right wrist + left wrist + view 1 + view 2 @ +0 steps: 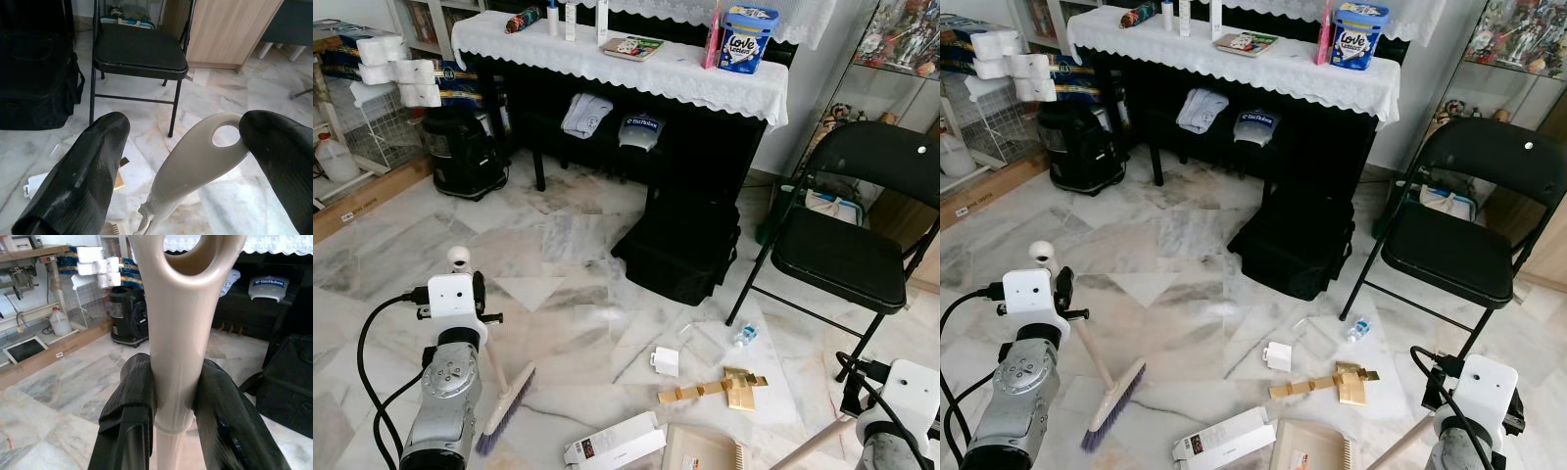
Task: Sweep floor
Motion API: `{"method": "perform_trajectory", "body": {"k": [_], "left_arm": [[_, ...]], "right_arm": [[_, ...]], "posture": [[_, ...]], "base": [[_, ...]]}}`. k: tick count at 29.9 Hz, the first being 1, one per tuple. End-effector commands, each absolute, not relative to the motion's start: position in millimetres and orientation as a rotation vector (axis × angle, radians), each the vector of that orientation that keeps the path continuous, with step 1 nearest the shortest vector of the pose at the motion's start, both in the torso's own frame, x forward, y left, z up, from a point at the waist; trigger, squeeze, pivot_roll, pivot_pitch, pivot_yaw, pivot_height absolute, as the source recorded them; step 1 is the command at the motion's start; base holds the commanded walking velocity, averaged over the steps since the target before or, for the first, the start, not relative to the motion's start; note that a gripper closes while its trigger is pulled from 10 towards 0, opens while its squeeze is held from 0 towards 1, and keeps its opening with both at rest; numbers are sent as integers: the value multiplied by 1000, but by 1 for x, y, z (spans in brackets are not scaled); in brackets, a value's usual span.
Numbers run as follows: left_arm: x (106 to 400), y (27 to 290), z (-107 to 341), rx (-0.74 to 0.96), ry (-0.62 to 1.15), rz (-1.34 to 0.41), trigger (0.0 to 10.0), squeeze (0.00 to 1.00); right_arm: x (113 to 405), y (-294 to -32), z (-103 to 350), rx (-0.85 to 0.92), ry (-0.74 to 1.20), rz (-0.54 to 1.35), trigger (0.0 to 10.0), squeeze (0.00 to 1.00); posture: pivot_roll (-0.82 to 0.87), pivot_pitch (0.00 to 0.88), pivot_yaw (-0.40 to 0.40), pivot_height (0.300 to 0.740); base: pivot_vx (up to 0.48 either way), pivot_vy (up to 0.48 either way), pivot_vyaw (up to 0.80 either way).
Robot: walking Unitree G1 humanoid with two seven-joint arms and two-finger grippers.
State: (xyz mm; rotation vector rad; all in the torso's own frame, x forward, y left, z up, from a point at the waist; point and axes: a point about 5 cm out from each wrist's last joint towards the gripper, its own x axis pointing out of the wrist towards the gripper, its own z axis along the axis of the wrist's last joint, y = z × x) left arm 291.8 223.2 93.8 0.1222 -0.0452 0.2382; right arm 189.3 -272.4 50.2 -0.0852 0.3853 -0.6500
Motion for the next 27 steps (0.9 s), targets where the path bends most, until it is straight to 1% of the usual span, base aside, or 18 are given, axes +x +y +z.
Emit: {"method": "perform_trajectory", "body": {"k": [1, 6, 9, 11, 17, 18, 22, 24, 27], "left_arm": [[296, 219, 104, 139, -86, 214, 10000, 0], [295, 218, 103, 145, -79, 213, 10000, 0], [294, 219, 102, 148, -74, 221, 10000, 0], [294, 219, 101, 147, -73, 221, 10000, 0], [294, 219, 100, 144, -73, 220, 10000, 0], [292, 220, 99, 146, -73, 221, 10000, 0], [291, 220, 97, 150, -72, 224, 10000, 0], [289, 221, 95, 155, -67, 233, 10000, 0], [288, 223, 93, 160, -61, 237, 10000, 0]], "right_arm": [[189, -271, 46, -62, 388, -632, 10000, 0], [193, -268, 48, -45, 358, -603, 10000, 0], [207, -255, 74, -51, 157, -465, 10000, 0], [213, -246, 85, -60, 84, -387, 10000, 0], [219, -236, 97, -28, 9, -318, 10000, 0], [222, -227, 102, -30, -28, -254, 10000, 0], [222, -219, 105, -25, -59, -186, 10000, 0], [222, -208, 105, 2, -71, -92, 10000, 0], [222, -193, 103, -7, -58, 39, 10000, 0]], "posture": [[-85, 8, -68, 740], [-83, 9, -69, 740], [-81, 10, -68, 740], [-83, 10, -68, 740], [-83, 7, -70, 740], [-83, 8, -70, 740], [-82, 7, -71, 740], [-81, 7, -71, 740], [-81, 7, -68, 740]], "base": [[0, 0, 0], [0, 0, 0], [0, 0, 0], [0, 0, 0], [0, 0, 0], [0, 0, 0], [0, 0, 0], [0, 0, 0], [0, 0, 0]]}}
